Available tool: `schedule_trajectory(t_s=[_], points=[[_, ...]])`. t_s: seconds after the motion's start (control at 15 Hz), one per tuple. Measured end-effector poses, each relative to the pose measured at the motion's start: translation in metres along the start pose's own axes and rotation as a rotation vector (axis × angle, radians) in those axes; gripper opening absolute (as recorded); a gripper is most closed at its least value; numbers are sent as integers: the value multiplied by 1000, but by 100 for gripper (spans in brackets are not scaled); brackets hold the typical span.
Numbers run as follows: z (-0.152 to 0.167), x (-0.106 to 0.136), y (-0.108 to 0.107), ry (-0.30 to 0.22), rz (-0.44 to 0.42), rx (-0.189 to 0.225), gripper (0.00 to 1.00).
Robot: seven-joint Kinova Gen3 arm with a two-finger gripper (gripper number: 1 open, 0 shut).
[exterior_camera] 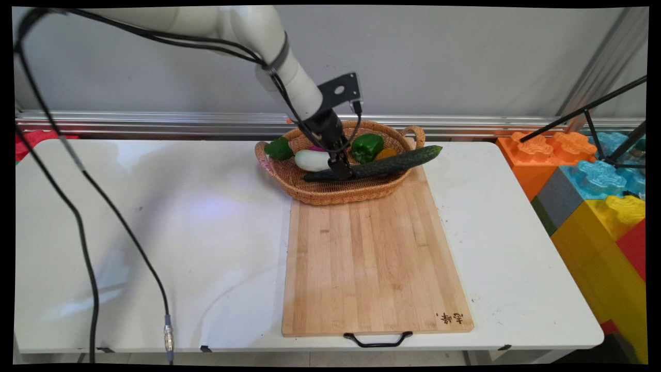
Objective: Pick up the cucumber from the vegetable basket
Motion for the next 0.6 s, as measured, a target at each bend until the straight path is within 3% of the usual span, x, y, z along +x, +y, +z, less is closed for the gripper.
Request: schedule_trajectory(t_s=[0.6], points=[[43, 4, -10, -15, 48, -36, 100]])
